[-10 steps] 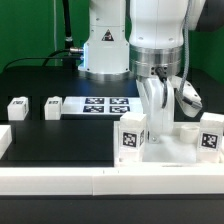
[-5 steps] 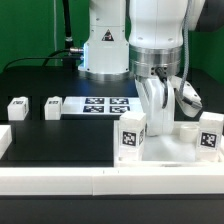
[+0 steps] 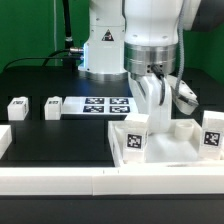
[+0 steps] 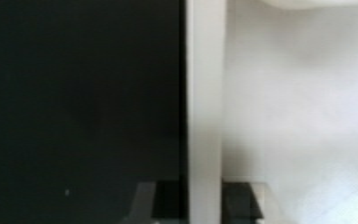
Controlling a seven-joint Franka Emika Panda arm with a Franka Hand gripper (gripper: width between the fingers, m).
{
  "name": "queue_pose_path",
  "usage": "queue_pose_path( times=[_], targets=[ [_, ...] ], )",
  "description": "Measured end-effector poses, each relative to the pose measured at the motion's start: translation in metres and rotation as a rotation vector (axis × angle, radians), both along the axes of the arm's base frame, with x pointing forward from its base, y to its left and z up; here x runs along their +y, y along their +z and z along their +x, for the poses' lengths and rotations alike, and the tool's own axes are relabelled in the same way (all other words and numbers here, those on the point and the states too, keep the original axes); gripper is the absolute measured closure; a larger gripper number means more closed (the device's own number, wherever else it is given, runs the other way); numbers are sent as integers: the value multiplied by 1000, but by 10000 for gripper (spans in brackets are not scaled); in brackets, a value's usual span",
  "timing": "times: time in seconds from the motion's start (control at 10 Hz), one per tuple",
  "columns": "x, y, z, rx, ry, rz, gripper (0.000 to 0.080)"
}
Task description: Assemble square table
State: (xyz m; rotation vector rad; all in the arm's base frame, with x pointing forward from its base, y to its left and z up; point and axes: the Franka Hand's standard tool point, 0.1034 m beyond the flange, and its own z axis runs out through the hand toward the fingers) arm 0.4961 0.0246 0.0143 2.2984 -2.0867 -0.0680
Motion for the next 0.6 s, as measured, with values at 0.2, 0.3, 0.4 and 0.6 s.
queue_pose_path(
  times=[0.2, 0.3, 0.4, 0.6],
  targets=[
    [-27, 2, -3, 3, 84, -8, 740],
    [-38, 1, -5, 11, 121, -11, 740],
    [-46, -2, -6, 20, 158, -12, 738],
    [-45, -1, -6, 18, 167, -12, 738]
  ],
)
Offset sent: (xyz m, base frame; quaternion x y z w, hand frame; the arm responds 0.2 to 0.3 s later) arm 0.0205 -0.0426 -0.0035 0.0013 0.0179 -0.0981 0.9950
